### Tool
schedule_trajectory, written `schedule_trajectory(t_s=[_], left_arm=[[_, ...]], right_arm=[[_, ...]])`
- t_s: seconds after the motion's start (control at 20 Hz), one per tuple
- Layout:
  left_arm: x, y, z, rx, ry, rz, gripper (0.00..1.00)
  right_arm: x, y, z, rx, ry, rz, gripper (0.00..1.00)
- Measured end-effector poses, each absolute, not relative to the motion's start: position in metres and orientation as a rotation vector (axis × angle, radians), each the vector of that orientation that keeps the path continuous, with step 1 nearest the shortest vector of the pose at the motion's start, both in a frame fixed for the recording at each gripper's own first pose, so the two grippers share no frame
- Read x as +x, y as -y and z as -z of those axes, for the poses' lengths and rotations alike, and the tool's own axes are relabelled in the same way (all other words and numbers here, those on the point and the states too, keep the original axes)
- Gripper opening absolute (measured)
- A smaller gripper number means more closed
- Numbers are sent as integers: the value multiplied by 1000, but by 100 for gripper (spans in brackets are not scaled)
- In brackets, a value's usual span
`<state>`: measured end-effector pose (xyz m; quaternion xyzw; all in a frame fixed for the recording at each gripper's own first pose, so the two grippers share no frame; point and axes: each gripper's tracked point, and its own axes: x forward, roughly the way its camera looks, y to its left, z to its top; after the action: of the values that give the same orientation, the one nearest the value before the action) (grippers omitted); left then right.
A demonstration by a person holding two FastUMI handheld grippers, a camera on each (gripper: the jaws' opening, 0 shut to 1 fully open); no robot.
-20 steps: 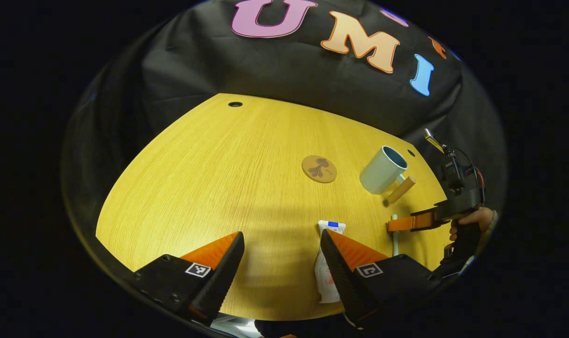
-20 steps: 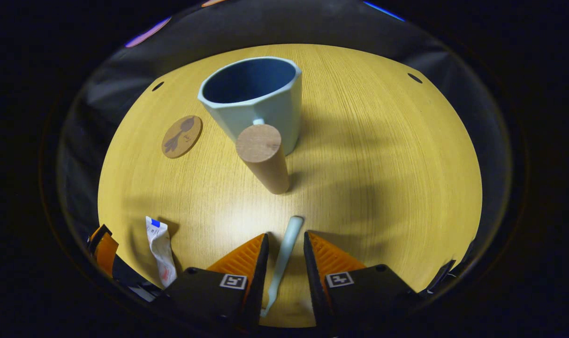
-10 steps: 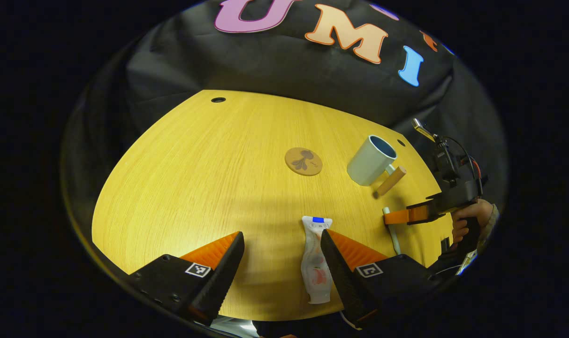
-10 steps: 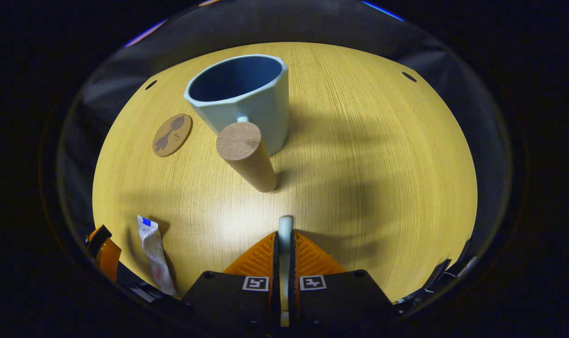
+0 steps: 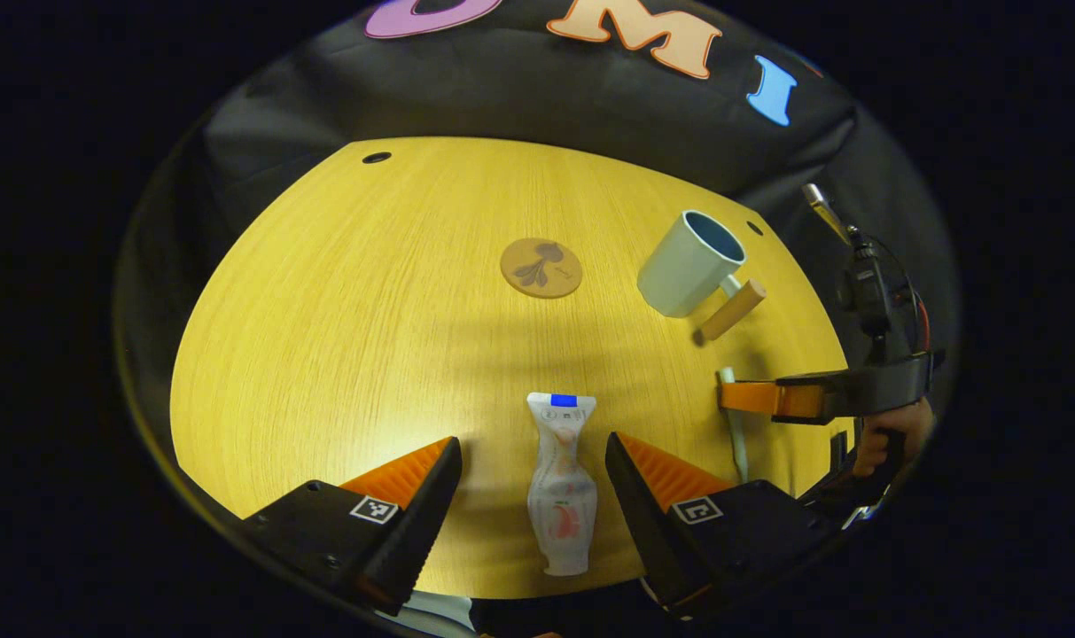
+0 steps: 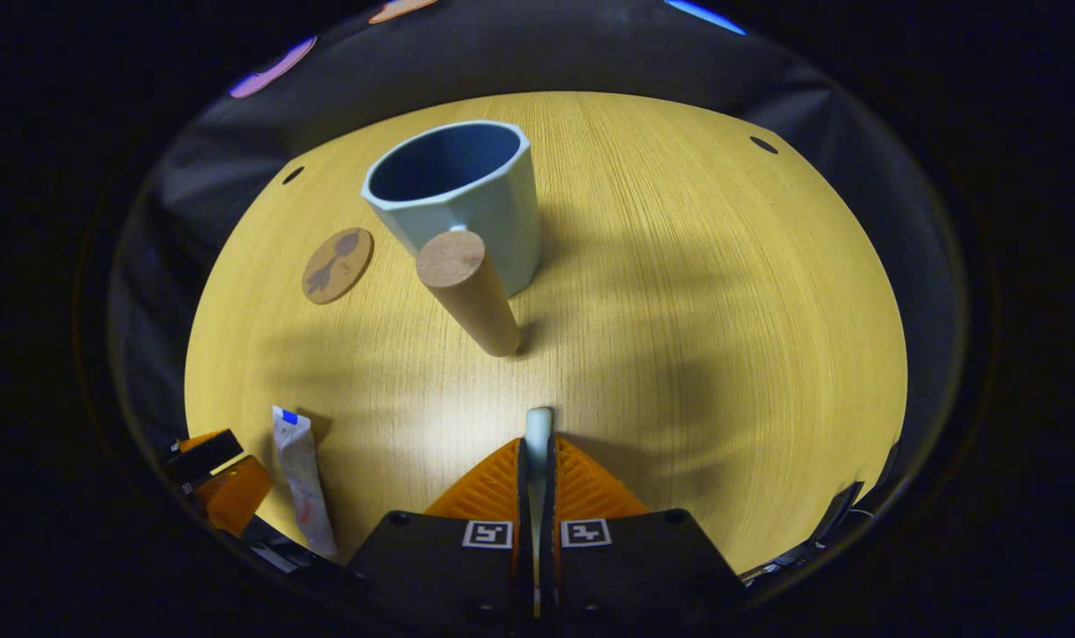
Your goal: Put the toothbrush and toothpaste on the desktop into the cup, then pick up the cup and place it on the coaster on the desktop.
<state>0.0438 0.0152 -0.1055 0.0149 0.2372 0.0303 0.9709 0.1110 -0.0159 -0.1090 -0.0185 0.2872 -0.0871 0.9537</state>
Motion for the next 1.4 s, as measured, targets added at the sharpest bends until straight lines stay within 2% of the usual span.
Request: schedule_trajectory(t_s=[0.3, 0.65, 0.85, 0.9, 1.0, 1.15, 1.2, 1.25, 1.3, 1.4], left_arm=[[58, -14, 121, 77, -629, -83, 95], [65, -22, 138, 68, -726, -151, 84], [67, -31, 141, 130, -746, -200, 71], [65, -36, 142, 151, -762, -222, 60], [67, -34, 141, 153, -760, -231, 51], [66, -29, 141, 144, -776, -232, 45], [67, -29, 141, 141, -777, -231, 35], [66, -30, 141, 139, -777, -232, 33], [65, -32, 138, 143, -772, -235, 23], [67, -28, 138, 122, -744, -249, 16]], right_arm=[[91, 34, 83, 20, -503, 186, 6], [67, 60, 36, 73, -383, 219, 6], [62, 59, -3, 123, -298, 188, 5], [62, 58, -15, 130, -271, 177, 5], [61, 57, -34, 131, -228, 164, 5], [64, 52, -54, 120, -183, 141, 5], [66, 50, -58, 116, -171, 133, 5], [69, 47, -60, 114, -163, 123, 5], [70, 43, -63, 111, -152, 112, 5], [72, 36, -72, 104, -129, 88, 5]])
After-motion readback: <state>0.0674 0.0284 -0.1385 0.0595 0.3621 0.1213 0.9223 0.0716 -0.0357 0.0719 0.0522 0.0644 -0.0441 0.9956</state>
